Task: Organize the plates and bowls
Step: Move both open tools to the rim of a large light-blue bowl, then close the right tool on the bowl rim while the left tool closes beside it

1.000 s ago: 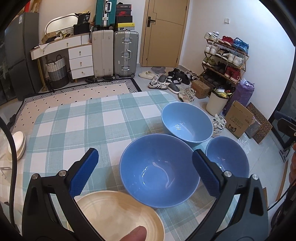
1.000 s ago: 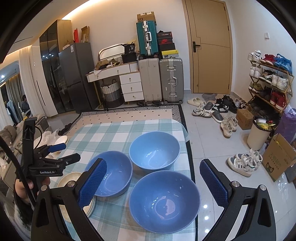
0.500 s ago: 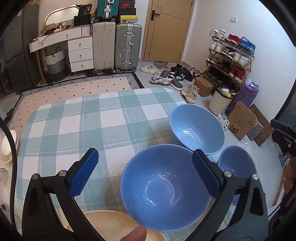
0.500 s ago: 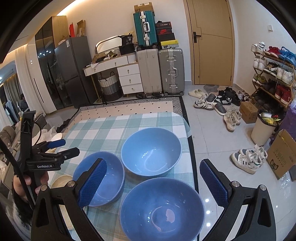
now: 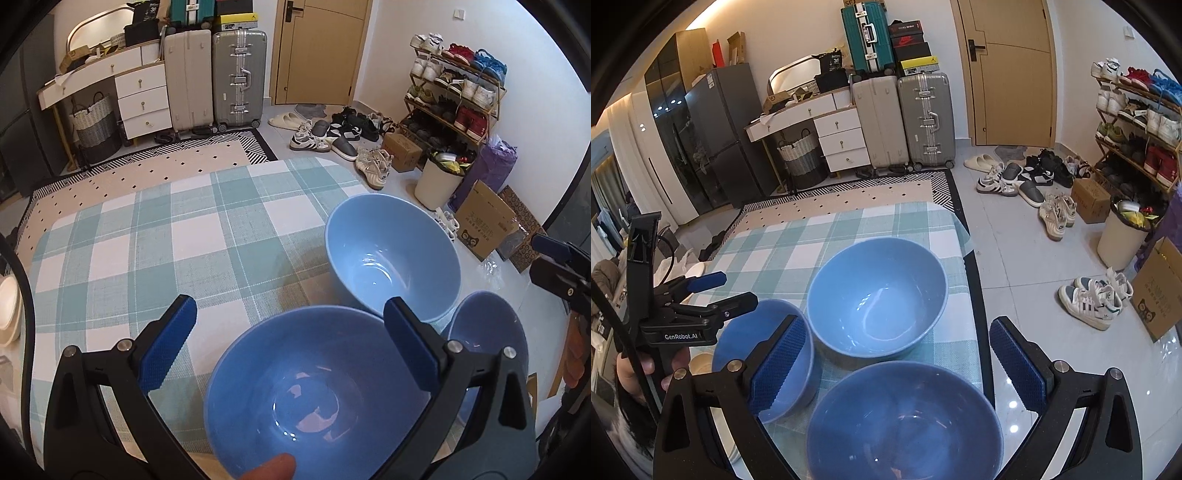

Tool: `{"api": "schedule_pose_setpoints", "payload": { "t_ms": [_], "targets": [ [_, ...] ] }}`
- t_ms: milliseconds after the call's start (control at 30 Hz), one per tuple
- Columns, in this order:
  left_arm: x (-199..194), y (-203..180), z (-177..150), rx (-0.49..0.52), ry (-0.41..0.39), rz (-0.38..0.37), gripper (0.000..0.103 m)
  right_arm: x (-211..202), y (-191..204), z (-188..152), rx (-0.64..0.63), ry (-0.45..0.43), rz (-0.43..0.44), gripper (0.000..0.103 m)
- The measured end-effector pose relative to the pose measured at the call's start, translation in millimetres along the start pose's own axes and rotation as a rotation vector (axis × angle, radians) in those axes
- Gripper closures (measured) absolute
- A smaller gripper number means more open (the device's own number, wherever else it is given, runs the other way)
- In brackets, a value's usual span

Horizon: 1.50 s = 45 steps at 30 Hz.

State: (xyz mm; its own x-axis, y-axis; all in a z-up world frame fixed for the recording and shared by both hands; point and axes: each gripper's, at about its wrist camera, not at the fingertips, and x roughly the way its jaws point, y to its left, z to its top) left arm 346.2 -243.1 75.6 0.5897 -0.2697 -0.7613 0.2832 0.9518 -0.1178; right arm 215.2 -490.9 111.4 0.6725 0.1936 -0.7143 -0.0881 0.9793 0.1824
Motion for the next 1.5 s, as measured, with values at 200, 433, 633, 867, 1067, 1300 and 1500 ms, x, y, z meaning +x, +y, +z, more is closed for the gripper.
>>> {"api": "schedule_pose_setpoints", "payload": {
  "t_ms": [200, 433, 633, 867, 1067, 1300, 1500],
  "targets": [
    [22.4, -4.9, 10.7, -0.006, 0.021, -0.034, 0.009, 23.8, -12.6, 3.2, 0.017, 0.033, -0.001, 0.005],
    [49.6, -13.8, 15.8, 0.019, 0.061, -0.063, 0.020, 56.3, -22.3, 5.3, 0.032, 0.095, 0.007, 0.020],
    [68.4, -16.7, 16.4, 0.013, 0.105, -0.091, 0.034, 81.7, -27.7, 6.5, 0.053, 0.141, 0.015, 0.029],
    [84.0, -17.3, 17.1, 0.010, 0.133, -0.100, 0.043, 104.5, -31.2, 6.1, 0.068, 0.193, 0.023, 0.035],
    [93.4, -18.5, 18.0, 0.006, 0.150, -0.099, 0.048, 117.9, -32.1, 3.5, 0.067, 0.222, 0.020, 0.048],
    [105.8, -24.9, 18.8, 0.017, 0.173, -0.115, 0.067, 124.6, -29.7, 1.6, 0.042, 0.239, 0.001, 0.066],
    [109.4, -32.5, 18.2, 0.027, 0.172, -0.155, 0.084, 127.7, -31.2, -0.9, 0.032, 0.237, -0.016, 0.074]
  ]
}}
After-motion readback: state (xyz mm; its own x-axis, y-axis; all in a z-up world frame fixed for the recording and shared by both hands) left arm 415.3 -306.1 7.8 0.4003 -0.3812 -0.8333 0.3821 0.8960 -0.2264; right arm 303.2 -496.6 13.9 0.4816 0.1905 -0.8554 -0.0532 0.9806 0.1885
